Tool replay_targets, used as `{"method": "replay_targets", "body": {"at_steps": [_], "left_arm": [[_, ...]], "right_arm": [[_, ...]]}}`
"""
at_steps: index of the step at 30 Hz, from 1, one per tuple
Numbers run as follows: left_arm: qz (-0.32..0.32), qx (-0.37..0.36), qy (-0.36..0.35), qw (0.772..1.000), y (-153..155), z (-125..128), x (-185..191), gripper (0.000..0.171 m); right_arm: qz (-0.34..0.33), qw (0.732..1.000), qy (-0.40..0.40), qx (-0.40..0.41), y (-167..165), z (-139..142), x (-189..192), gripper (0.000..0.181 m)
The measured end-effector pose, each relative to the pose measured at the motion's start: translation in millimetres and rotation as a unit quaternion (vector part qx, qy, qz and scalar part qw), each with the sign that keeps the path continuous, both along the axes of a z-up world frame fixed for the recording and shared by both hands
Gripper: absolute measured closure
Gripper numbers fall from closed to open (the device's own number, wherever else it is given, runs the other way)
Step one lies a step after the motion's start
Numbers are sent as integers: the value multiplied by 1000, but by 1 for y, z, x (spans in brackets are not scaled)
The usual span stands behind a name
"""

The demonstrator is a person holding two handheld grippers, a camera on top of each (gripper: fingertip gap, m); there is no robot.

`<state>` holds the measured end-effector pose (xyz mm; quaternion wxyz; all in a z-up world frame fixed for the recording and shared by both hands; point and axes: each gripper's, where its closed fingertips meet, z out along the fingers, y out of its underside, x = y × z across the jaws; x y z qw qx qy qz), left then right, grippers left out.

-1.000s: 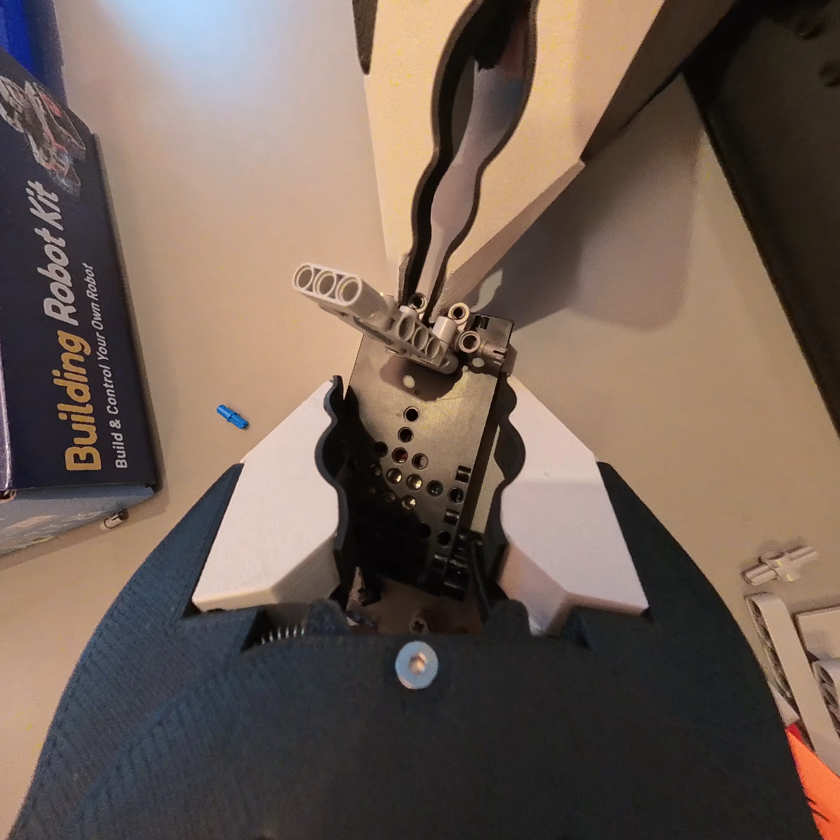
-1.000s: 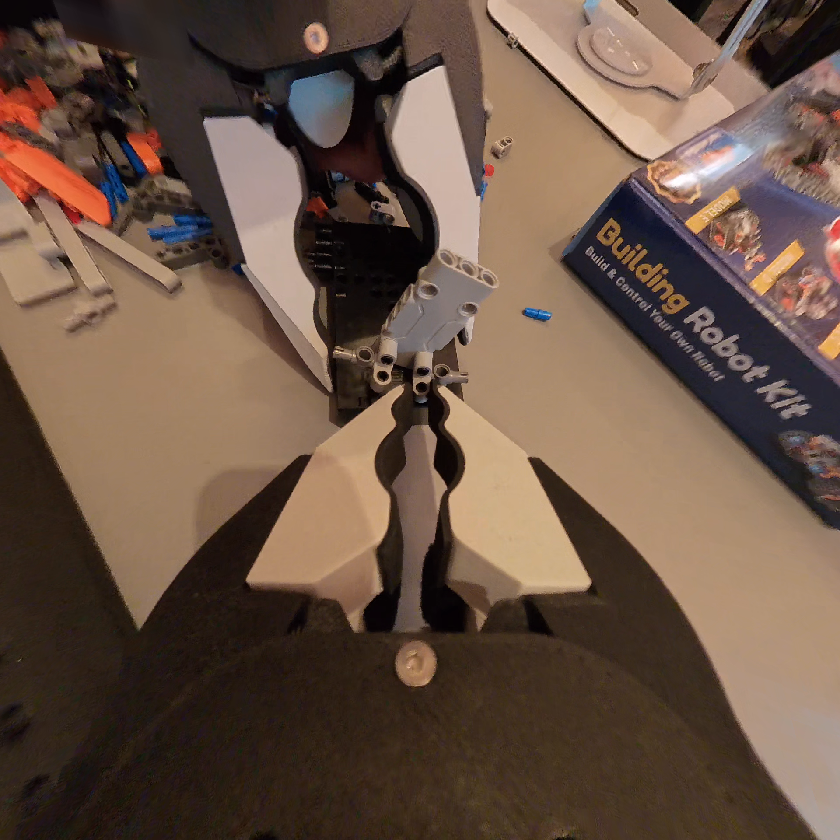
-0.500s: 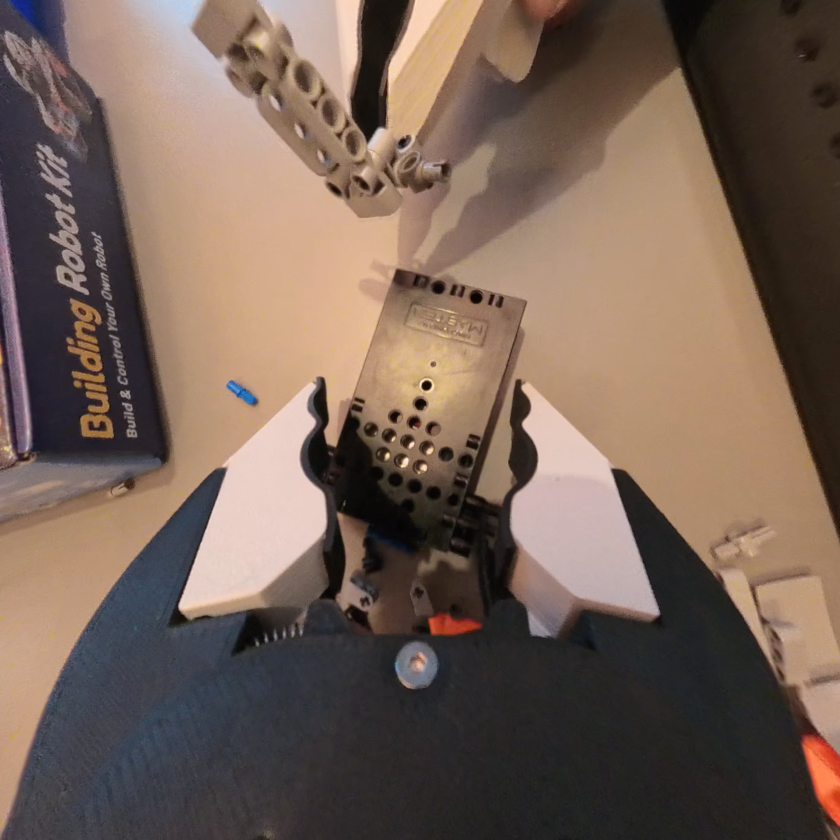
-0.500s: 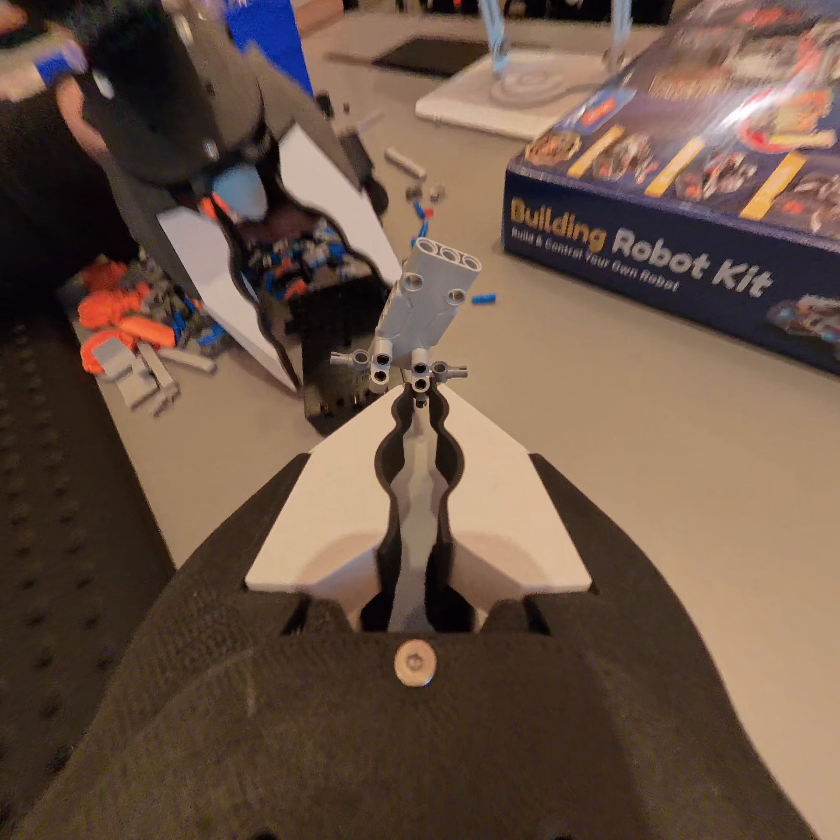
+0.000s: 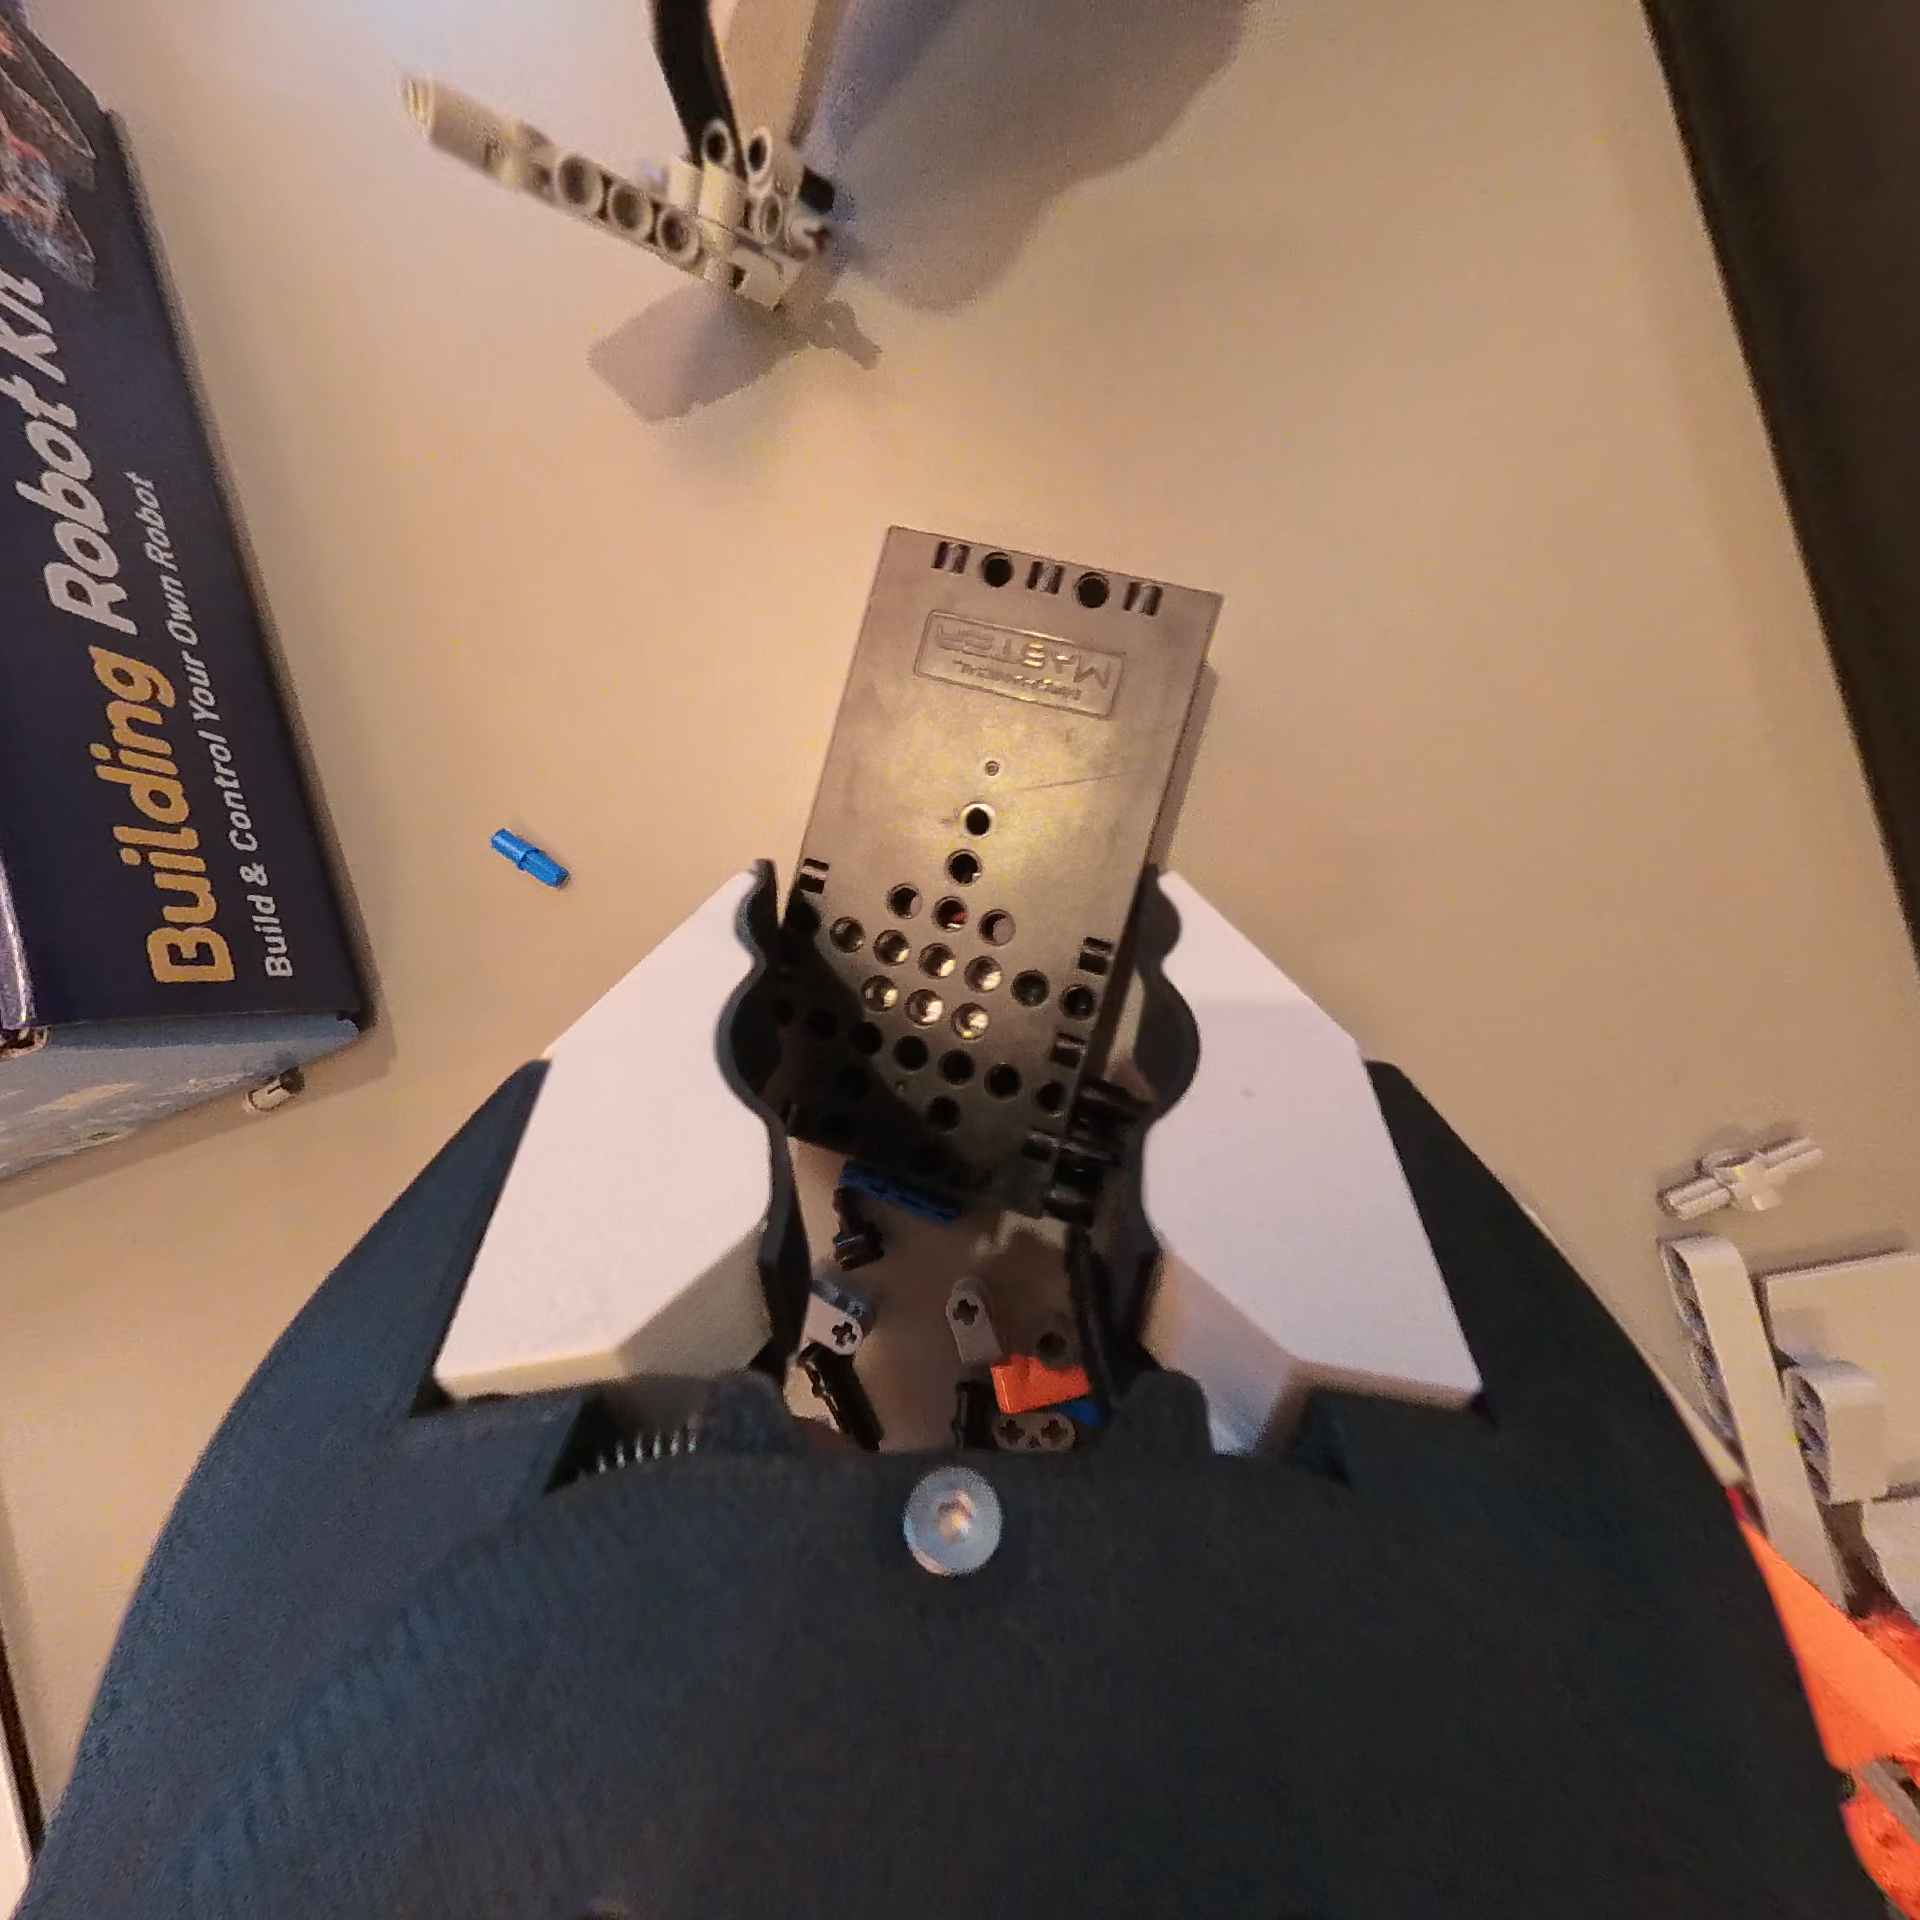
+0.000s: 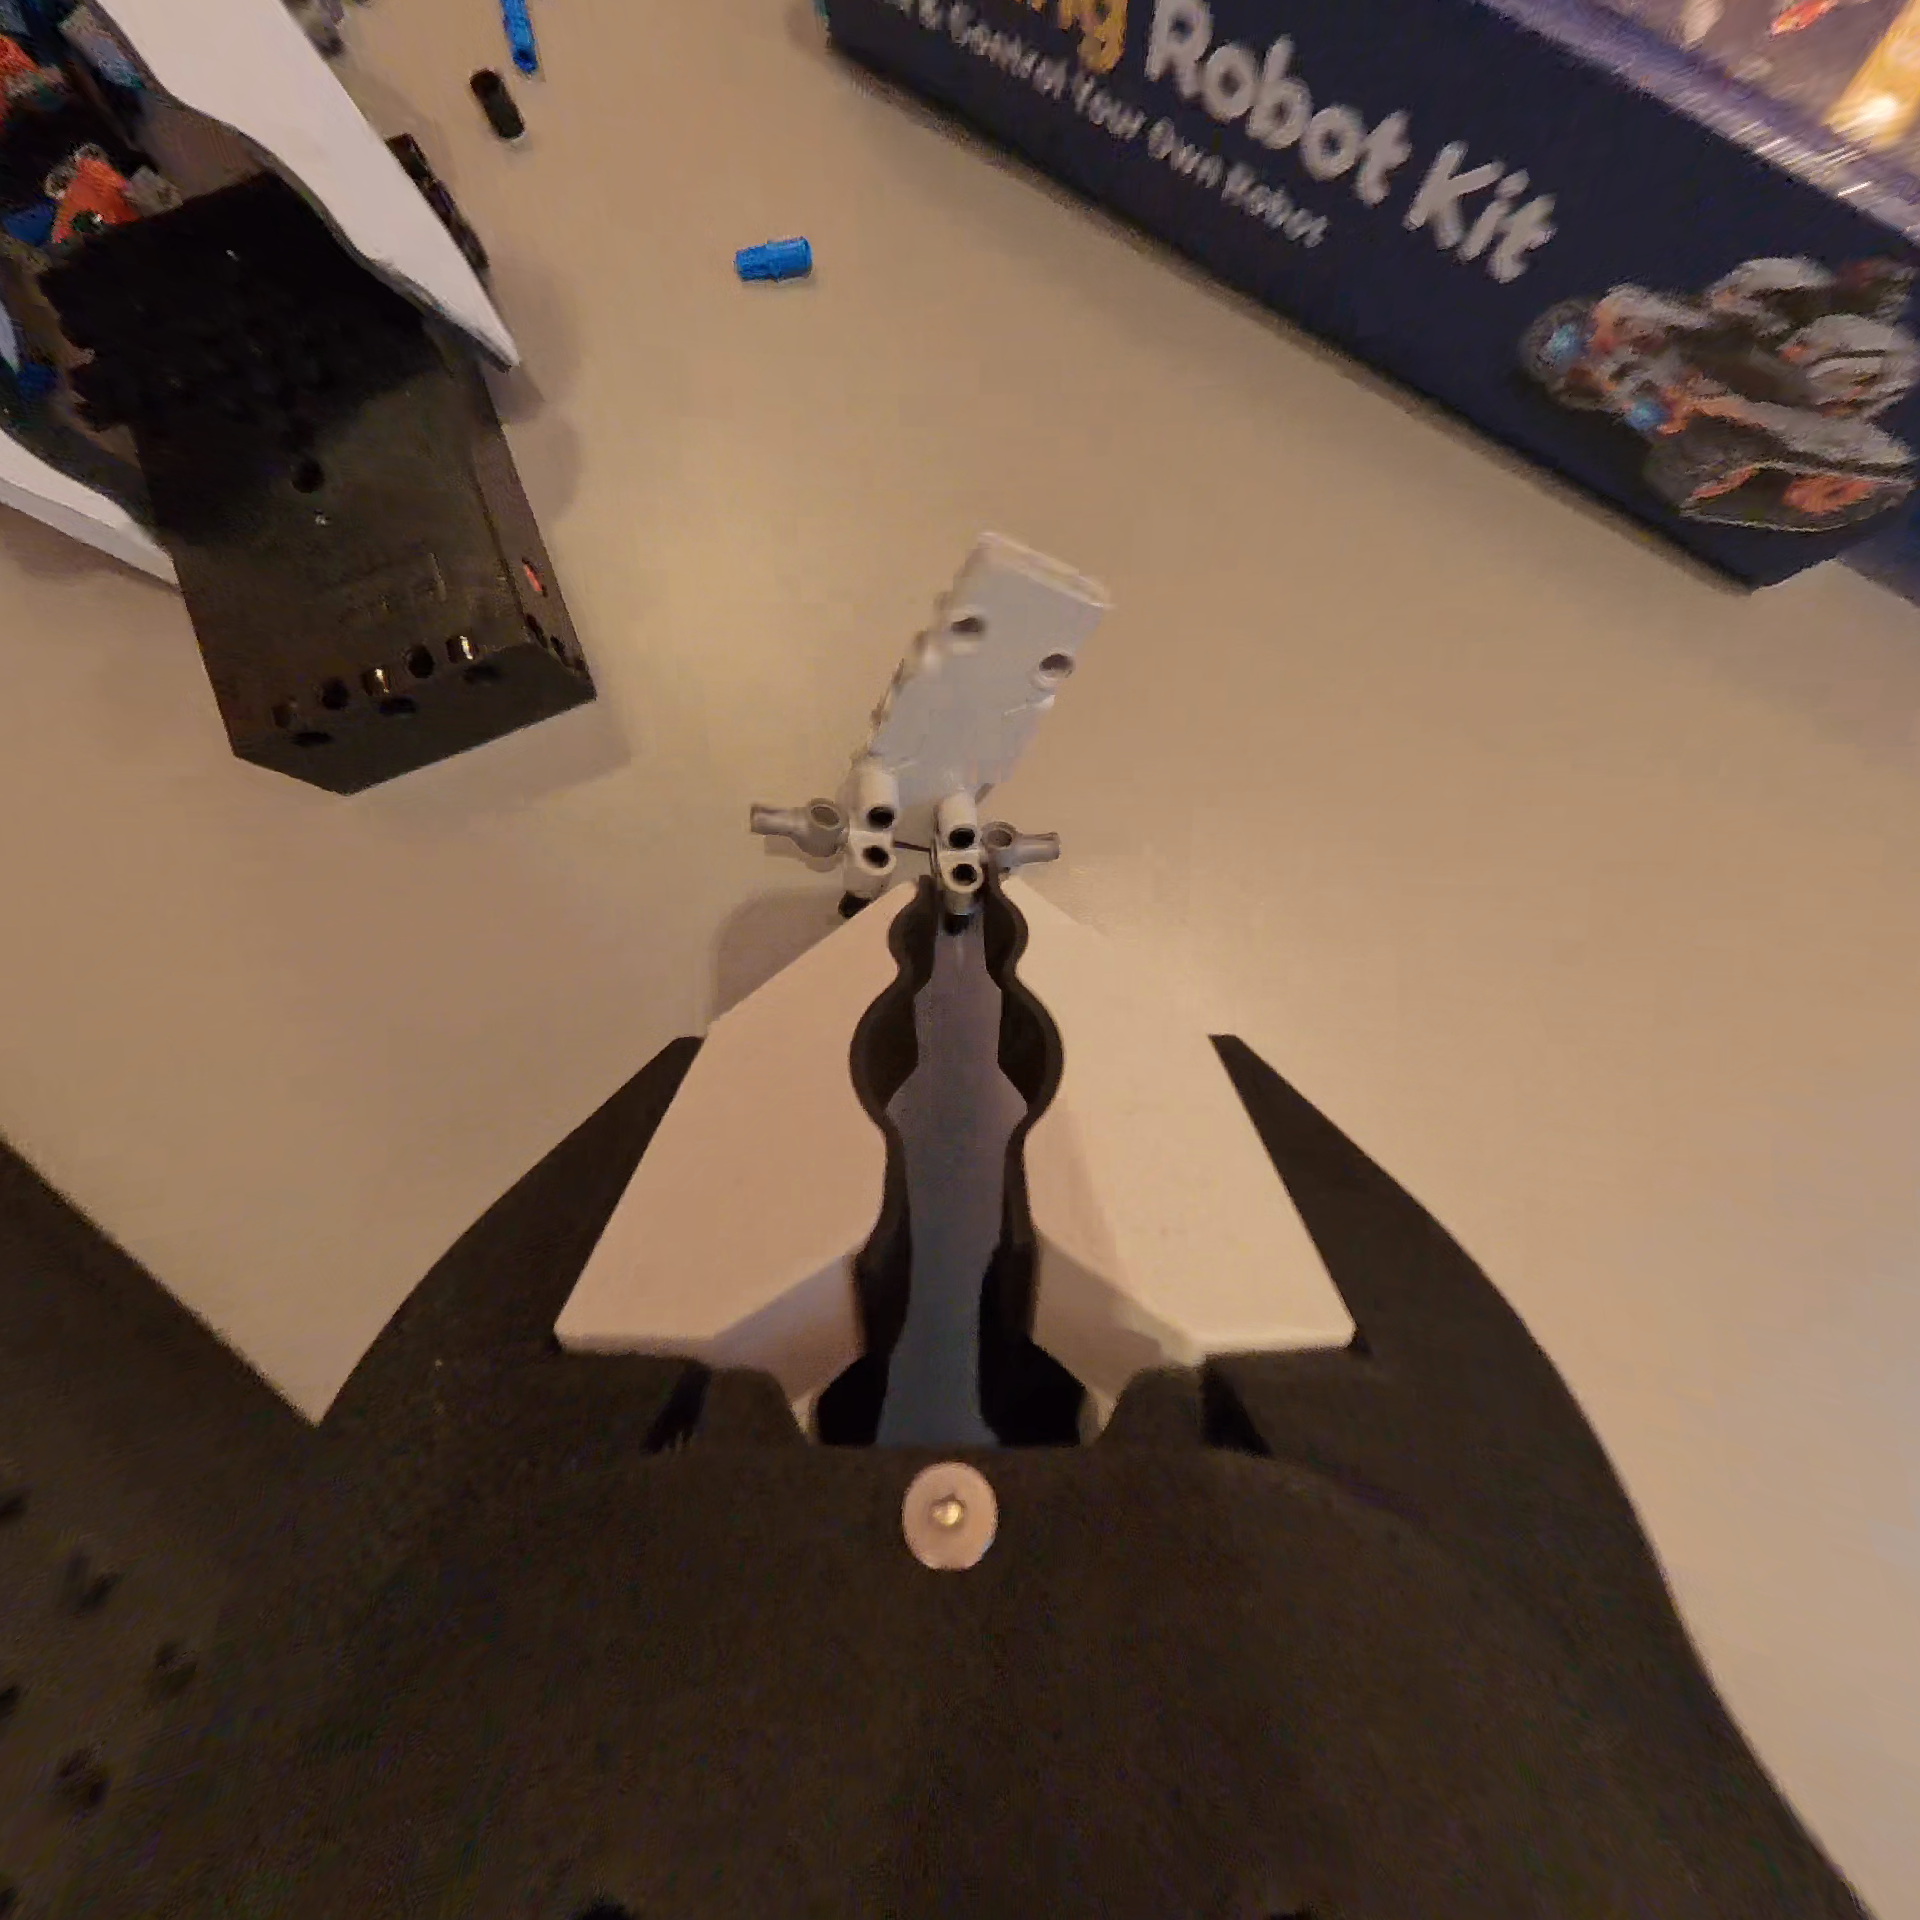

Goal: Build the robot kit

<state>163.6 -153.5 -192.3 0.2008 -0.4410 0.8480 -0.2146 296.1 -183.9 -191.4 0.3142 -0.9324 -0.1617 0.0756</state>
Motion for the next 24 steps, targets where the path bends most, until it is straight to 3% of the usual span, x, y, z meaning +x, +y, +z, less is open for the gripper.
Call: {"method": "replay_targets", "body": {"at_steps": [1,3,7,10,12,14,16,17,20,24], "left_arm": [[-2,-2,-1,1000,-1,0,0,107],[-1,-3,3,1000,-1,0,-1,106],[0,-16,6,1000,2,1,-5,105],[-1,-34,7,999,3,4,-9,103],[-1,-45,6,999,3,8,-11,103],[-1,-44,-1,999,5,11,-12,103],[-2,-38,0,999,6,11,-15,102],[-4,-33,0,999,7,10,-17,102],[-6,-13,-2,1000,10,11,-17,98],[-28,51,-11,998,9,13,-16,91]], "right_arm": [[5,1000,-2,-16,0,-2,-1,169],[7,1000,-23,-16,1,0,1,141],[1,995,-97,24,-3,25,5,118],[99,990,-44,89,-4,49,-61,110],[142,987,-36,63,-2,33,-96,87],[169,985,-30,31,3,10,-117,86],[175,984,-17,13,9,-5,-125,100],[160,987,2,16,14,-4,-124,115],[153,987,37,7,15,-2,-123,116],[120,974,193,-16,13,17,-123,116]]}}
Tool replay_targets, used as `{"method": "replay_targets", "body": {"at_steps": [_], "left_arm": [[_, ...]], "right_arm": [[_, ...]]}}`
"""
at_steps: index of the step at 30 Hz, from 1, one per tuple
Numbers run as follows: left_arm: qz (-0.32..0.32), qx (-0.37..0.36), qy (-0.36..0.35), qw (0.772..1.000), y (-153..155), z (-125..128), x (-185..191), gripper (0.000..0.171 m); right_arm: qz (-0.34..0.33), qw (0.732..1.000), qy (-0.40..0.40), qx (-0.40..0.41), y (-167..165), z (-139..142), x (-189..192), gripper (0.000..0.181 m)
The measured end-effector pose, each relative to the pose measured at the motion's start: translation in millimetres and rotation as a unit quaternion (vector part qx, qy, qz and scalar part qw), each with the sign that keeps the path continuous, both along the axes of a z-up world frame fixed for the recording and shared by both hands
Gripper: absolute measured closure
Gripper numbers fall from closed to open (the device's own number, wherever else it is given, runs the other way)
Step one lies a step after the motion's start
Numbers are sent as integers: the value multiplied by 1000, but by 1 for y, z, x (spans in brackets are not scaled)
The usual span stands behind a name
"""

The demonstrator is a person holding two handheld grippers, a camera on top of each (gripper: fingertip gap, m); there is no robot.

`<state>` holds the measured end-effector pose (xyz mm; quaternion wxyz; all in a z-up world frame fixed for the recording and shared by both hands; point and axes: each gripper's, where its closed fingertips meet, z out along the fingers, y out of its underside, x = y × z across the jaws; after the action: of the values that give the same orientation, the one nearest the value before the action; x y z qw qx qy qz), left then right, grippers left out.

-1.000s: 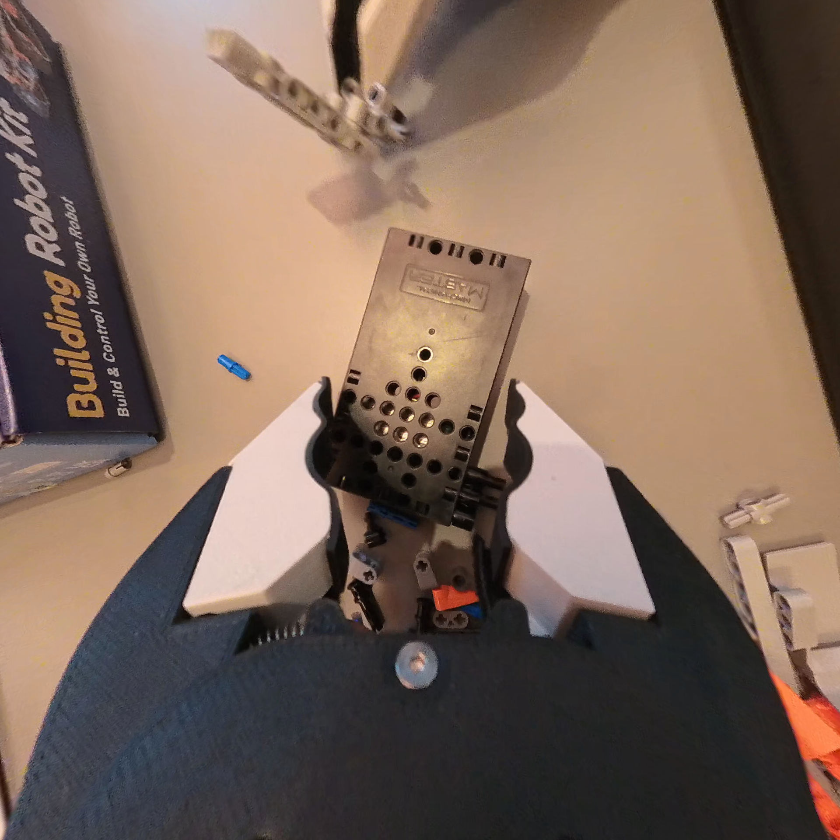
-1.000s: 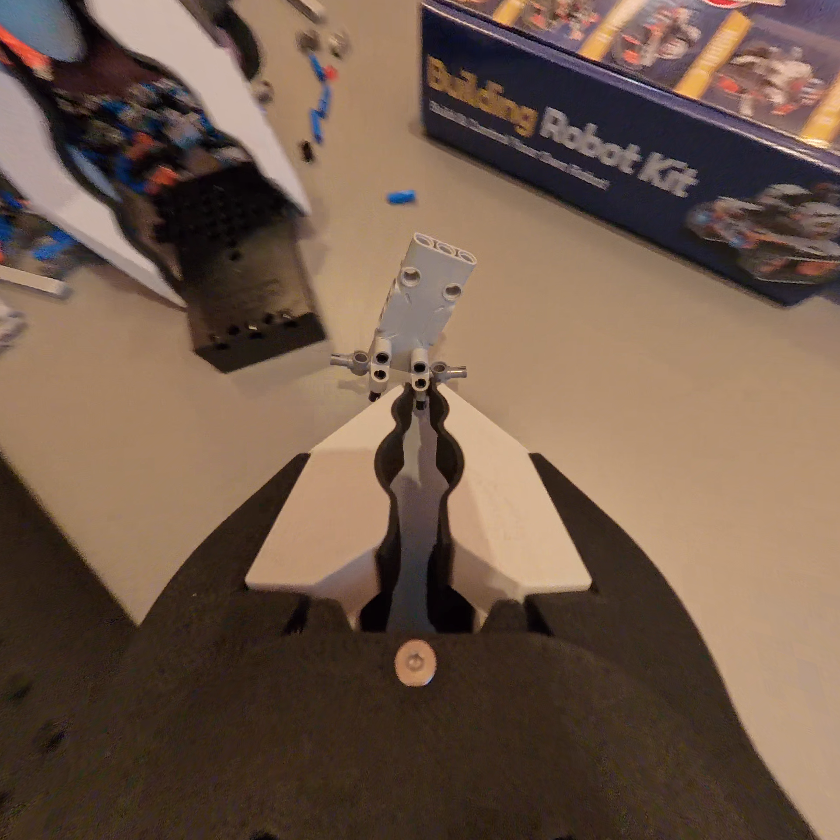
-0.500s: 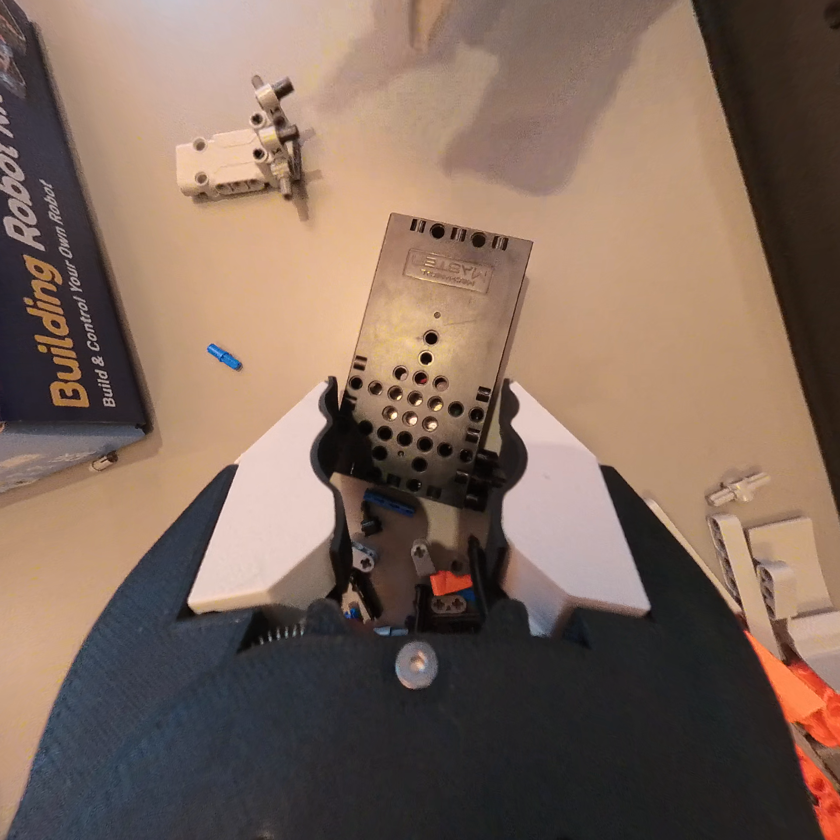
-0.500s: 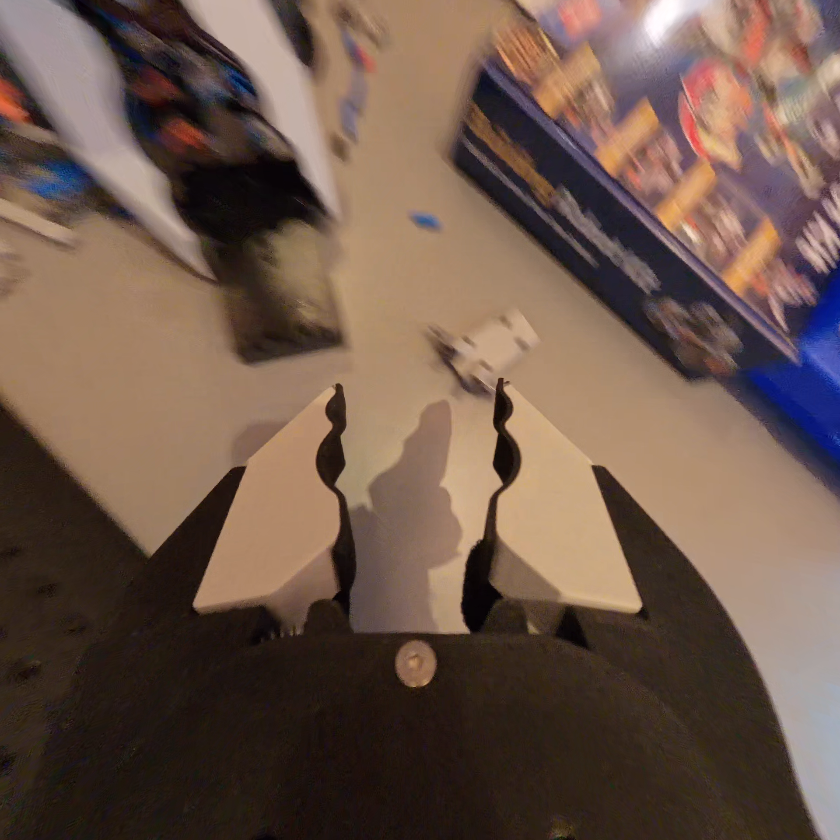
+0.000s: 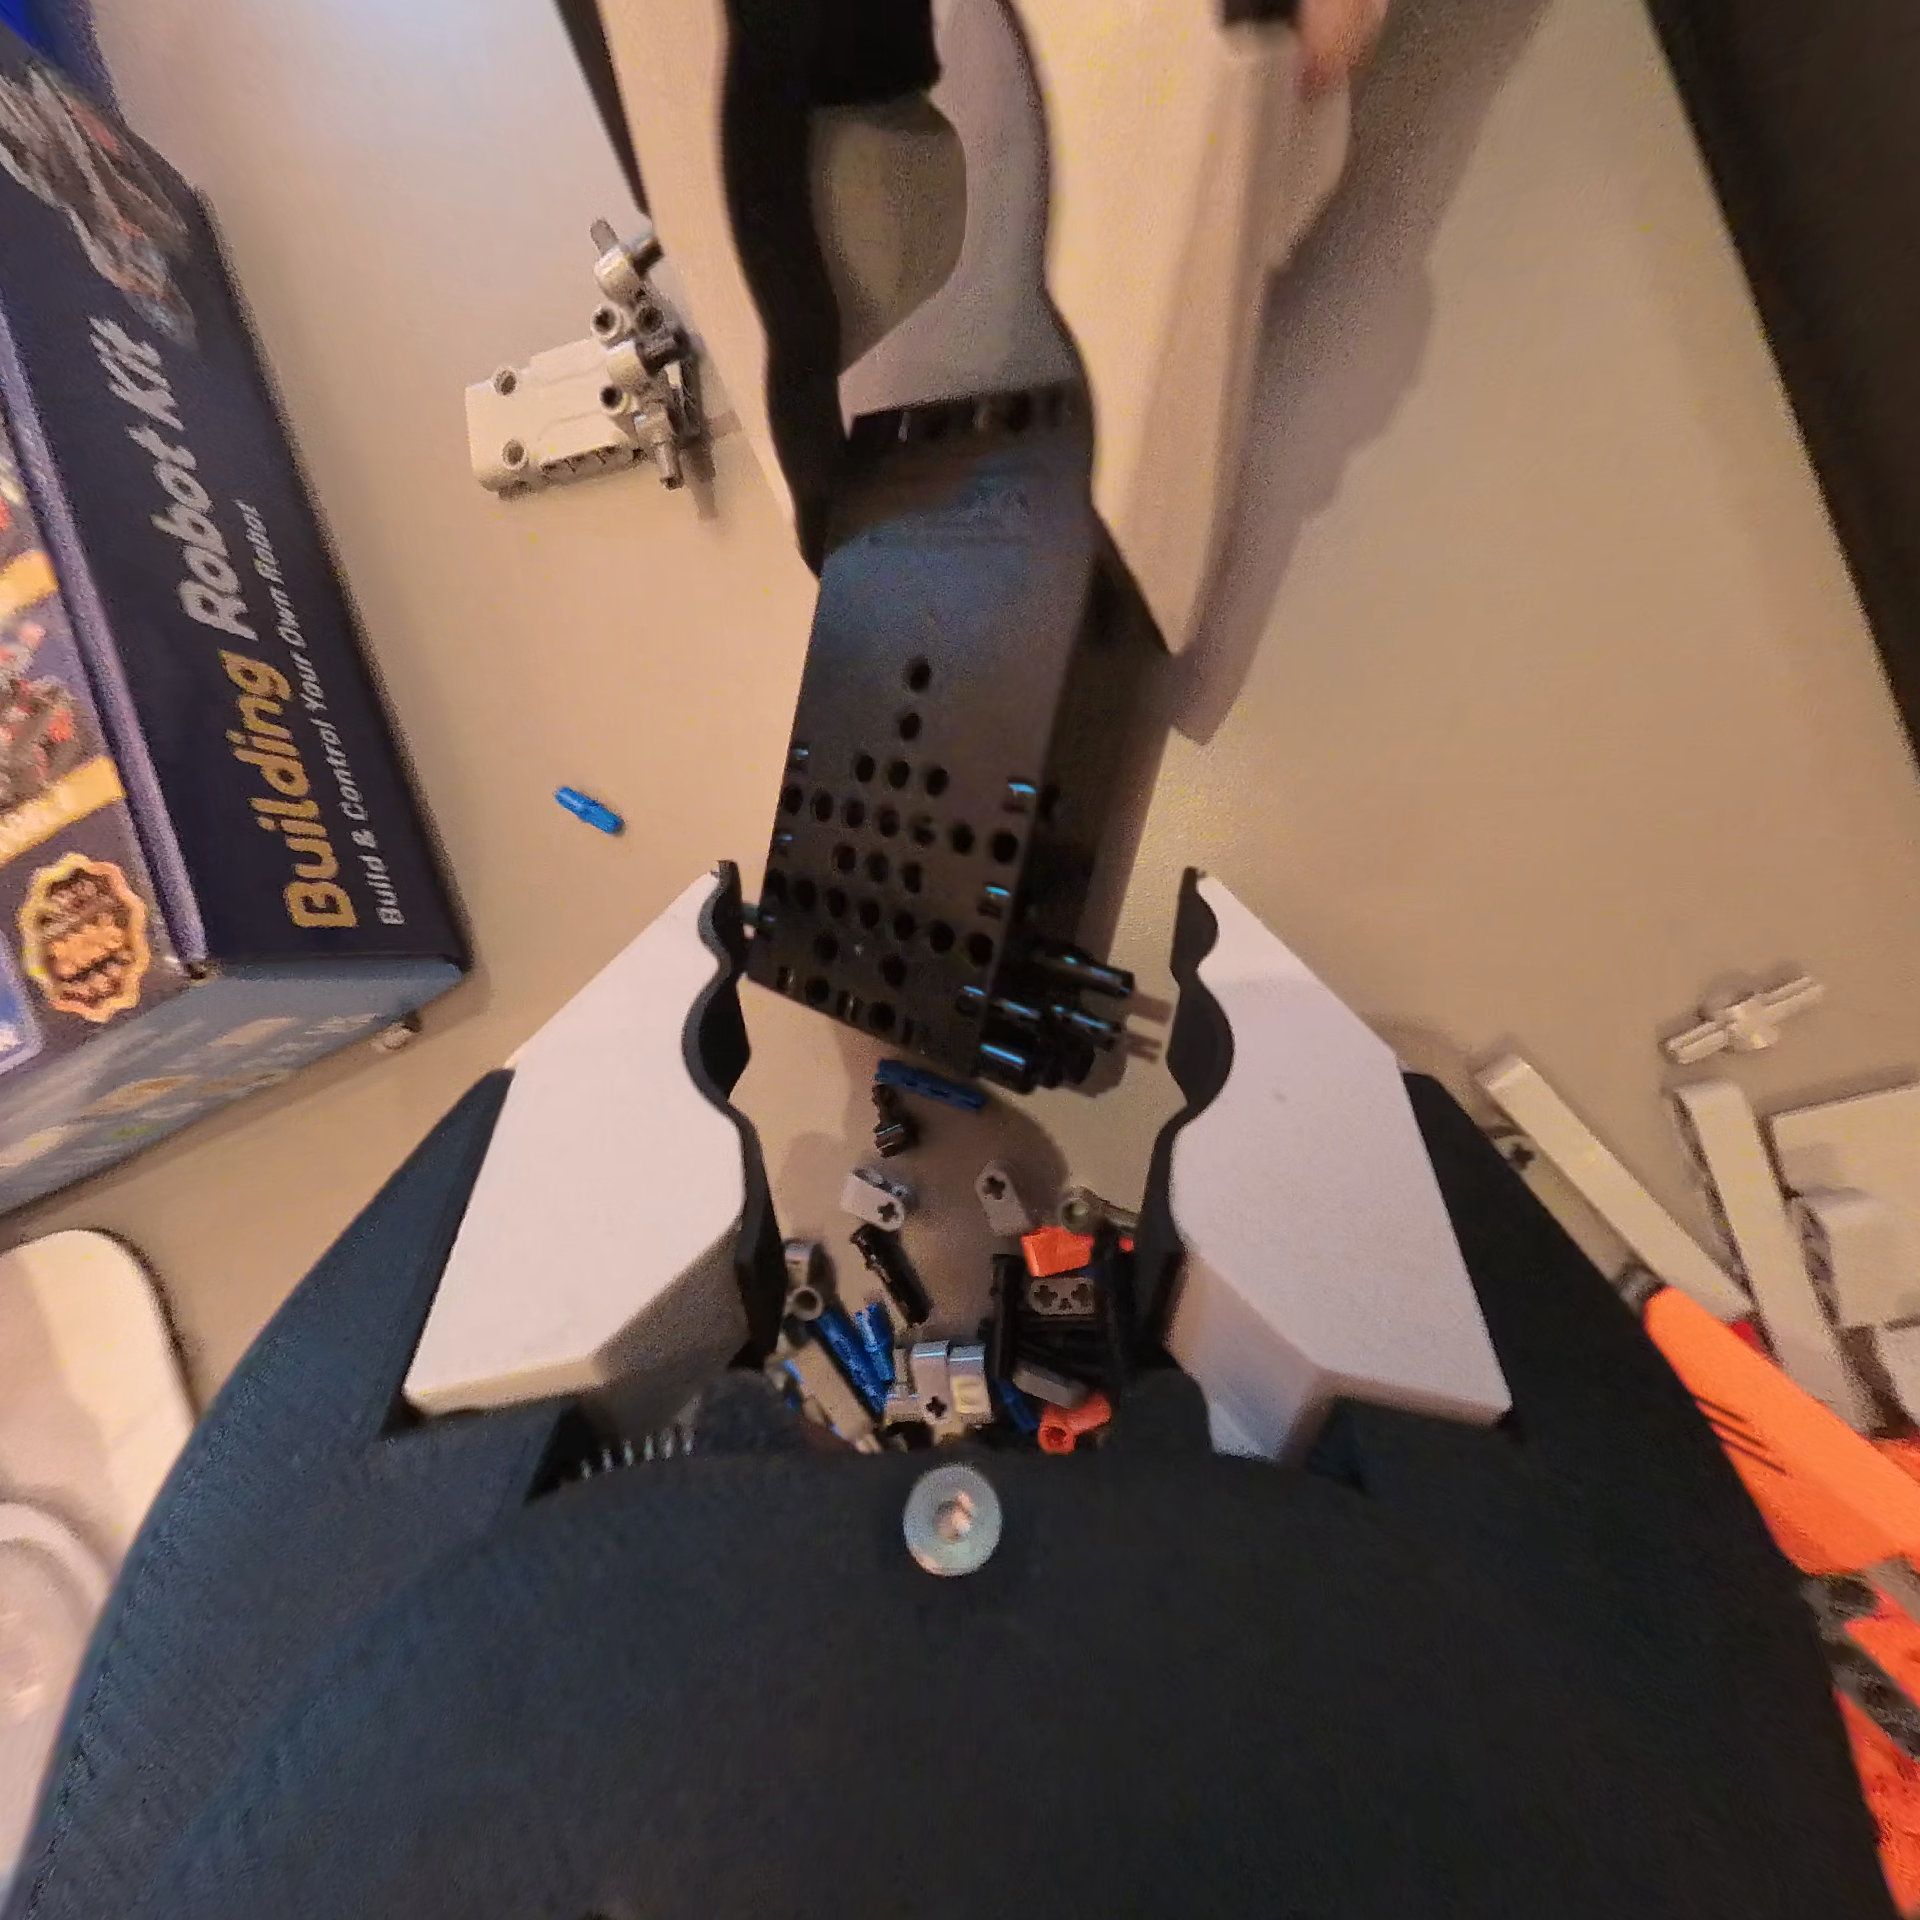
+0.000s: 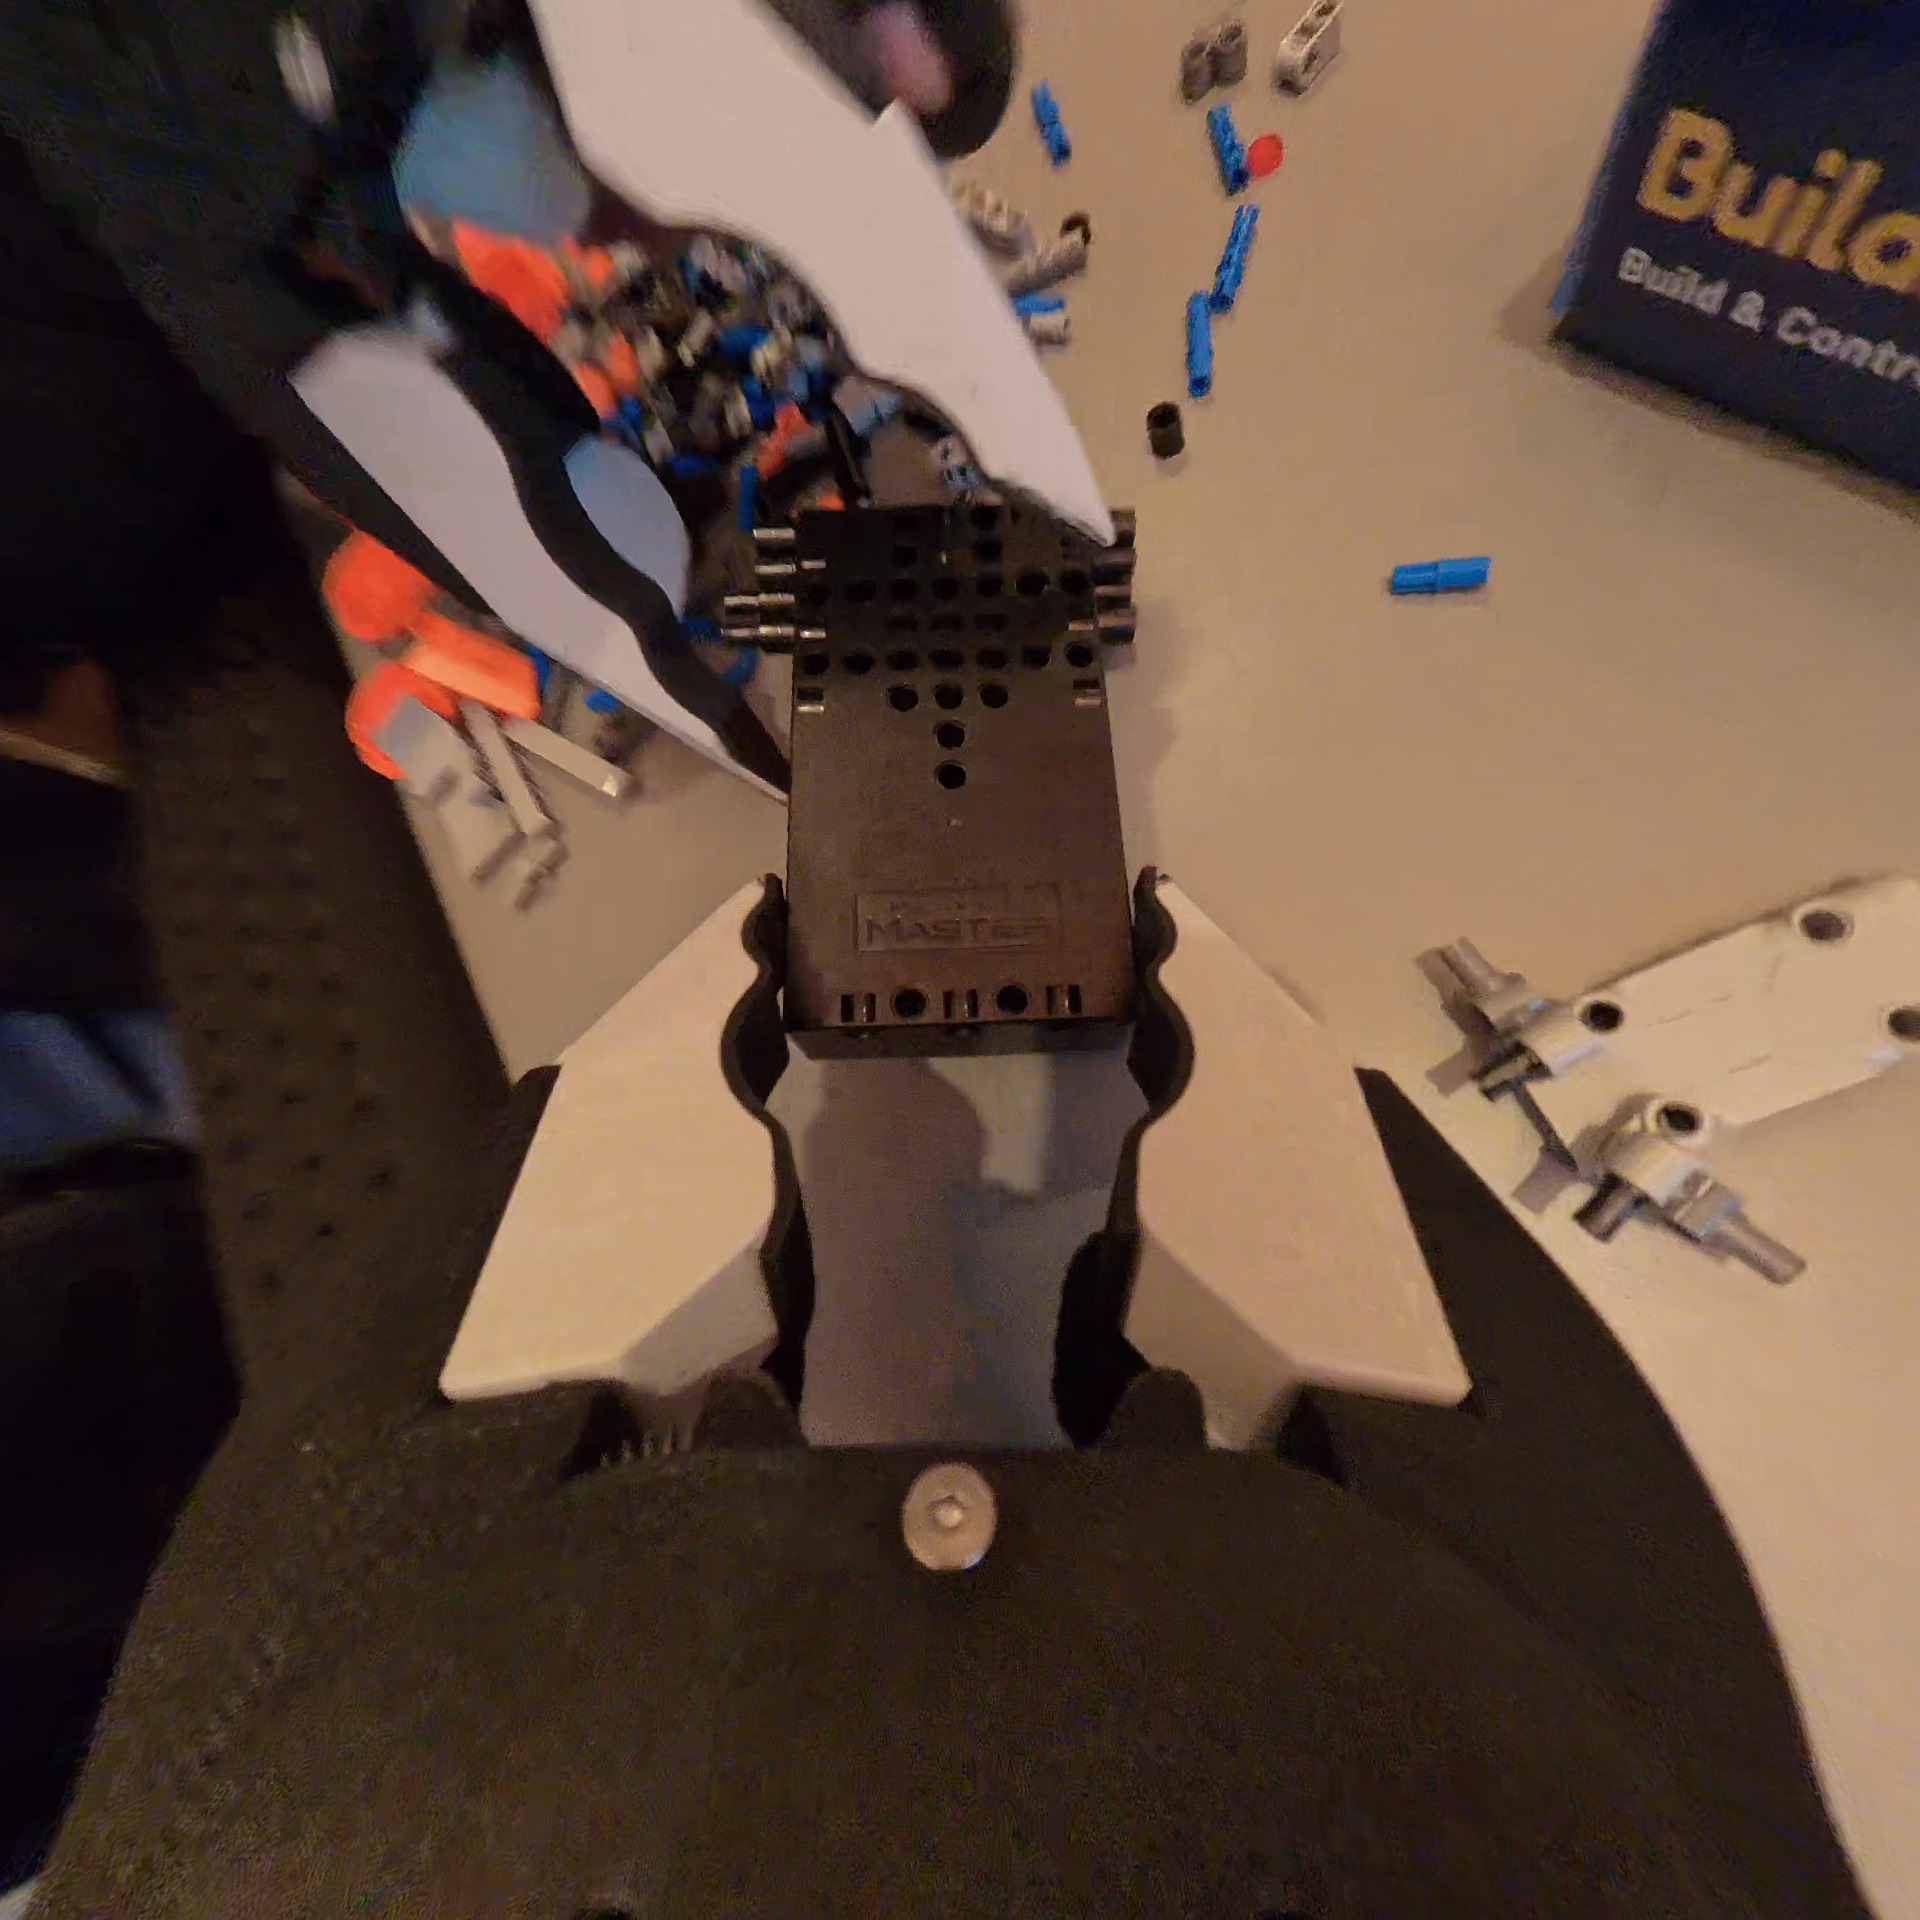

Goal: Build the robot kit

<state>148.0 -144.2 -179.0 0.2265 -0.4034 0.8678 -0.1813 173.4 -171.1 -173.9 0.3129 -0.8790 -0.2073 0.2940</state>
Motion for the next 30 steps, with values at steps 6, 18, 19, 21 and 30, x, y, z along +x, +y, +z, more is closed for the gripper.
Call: {"method": "replay_targets", "body": {"at_steps": [6,18,19,21,30], "left_arm": [[-27,91,-63,994,6,11,12,109],[-9,-112,-34,993,-22,27,10,148],[-1,-146,-18,989,-25,27,8,148],[17,-205,-4,979,-28,32,8,147],[113,-457,90,878,-31,31,10,147]], "right_arm": [[-12,986,158,-60,-5,24,18,116],[0,981,-51,186,-15,56,29,117],[4,964,-145,224,-16,56,33,115],[43,911,-293,286,-23,55,27,116],[69,857,-442,255,-23,0,22,117]]}}
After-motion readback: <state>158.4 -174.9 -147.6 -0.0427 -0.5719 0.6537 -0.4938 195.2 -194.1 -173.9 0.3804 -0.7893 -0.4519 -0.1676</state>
